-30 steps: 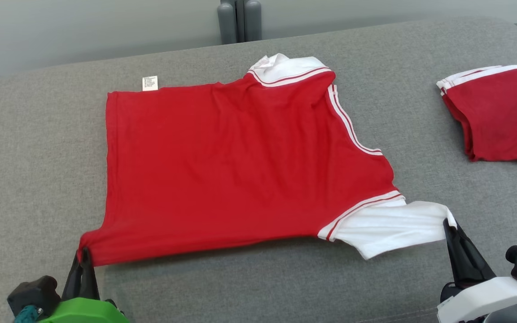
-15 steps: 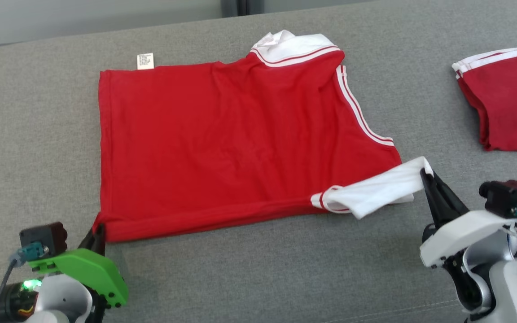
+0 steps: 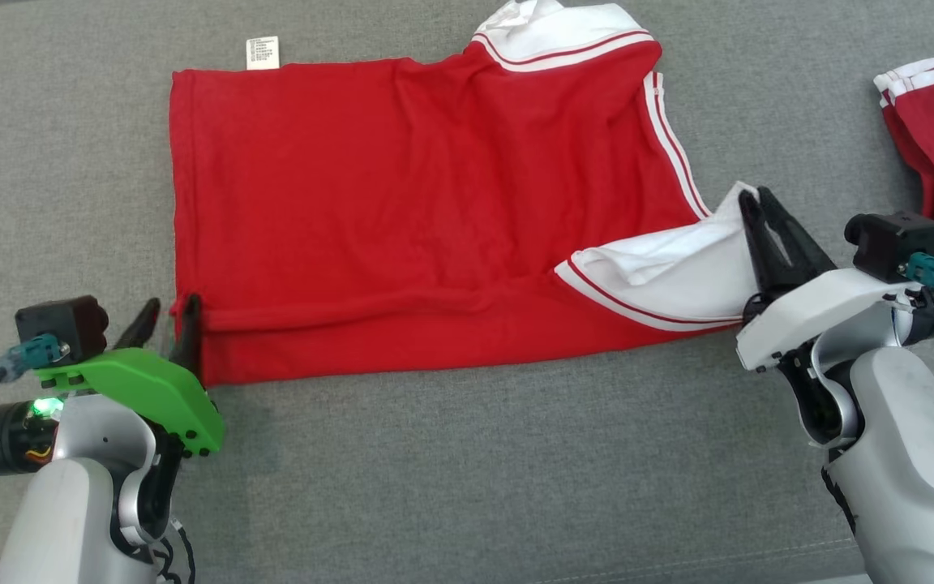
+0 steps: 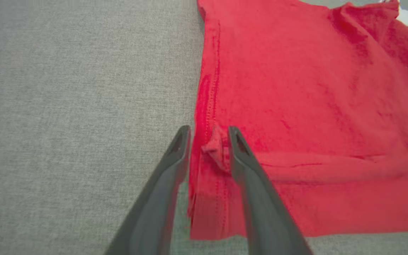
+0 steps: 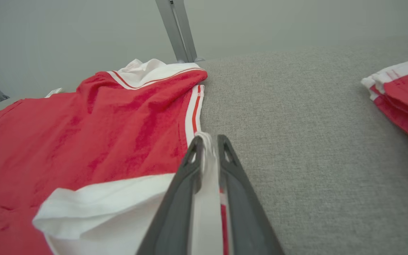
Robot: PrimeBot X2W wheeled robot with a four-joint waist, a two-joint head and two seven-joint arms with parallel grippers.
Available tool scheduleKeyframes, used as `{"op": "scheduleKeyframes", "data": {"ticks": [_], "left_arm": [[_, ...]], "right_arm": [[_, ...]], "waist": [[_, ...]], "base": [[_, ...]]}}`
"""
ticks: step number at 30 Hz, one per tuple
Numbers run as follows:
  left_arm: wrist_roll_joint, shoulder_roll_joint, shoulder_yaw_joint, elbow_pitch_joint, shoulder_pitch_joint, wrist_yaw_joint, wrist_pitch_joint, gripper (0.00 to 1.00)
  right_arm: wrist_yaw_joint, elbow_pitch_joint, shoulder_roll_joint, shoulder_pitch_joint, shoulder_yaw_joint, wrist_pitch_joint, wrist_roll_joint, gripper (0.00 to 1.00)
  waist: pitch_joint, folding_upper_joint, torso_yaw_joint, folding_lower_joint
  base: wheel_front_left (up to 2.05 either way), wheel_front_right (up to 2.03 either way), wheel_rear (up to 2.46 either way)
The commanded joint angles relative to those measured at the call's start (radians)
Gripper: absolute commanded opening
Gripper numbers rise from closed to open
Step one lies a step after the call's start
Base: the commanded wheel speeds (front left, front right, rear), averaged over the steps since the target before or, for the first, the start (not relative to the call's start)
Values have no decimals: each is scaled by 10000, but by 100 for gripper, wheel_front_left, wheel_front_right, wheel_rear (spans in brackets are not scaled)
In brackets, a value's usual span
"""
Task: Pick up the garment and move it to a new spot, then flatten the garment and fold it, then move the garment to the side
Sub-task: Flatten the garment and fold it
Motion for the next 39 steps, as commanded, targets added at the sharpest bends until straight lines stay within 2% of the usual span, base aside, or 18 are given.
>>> {"op": "scheduleKeyframes", "data": {"ticks": [1,6,10,14,20,27,34,39], "left_arm": [[8,-70,66,47,-128,-54,-444,100],[457,-430,324,-76,316,242,-2717,100],[1110,-563,238,-454,778,559,-4302,100],[1671,-475,124,-856,1373,842,-5129,100],[2095,-458,-8,-1619,2206,1250,-5219,100],[1956,-454,-46,-1742,2715,1350,-4860,100],[1960,-390,-165,-1766,2716,1403,-4583,100],[1787,-344,-214,-1217,2346,1260,-4331,100]], "right_arm": [[-14,103,-68,-174,161,-374,-28,100],[-14,-181,-251,-60,329,-1672,-450,100],[-14,-1144,-211,578,-17,-1966,-939,100],[-14,-2290,-25,1549,-465,-2023,-1368,100],[-12,-3823,321,2994,-860,-1618,-1833,100],[-12,-4920,672,3907,-882,-1143,-2044,100],[-14,-5060,664,4078,-899,-961,-2052,100],[-14,-4634,634,3964,-898,-854,-1930,100]], "waist": [[1,0,-8,0],[-192,0,-83,0],[-456,0,-127,0],[-759,0,-197,0],[-1095,0,-319,0],[-1242,0,-470,0],[-1264,0,-499,0],[-978,0,-448,0]], "base": [[0,0,0],[0,0,0],[0,0,0],[0,0,0],[0,0,0],[0,0,0],[0,0,0],[0,0,0]]}}
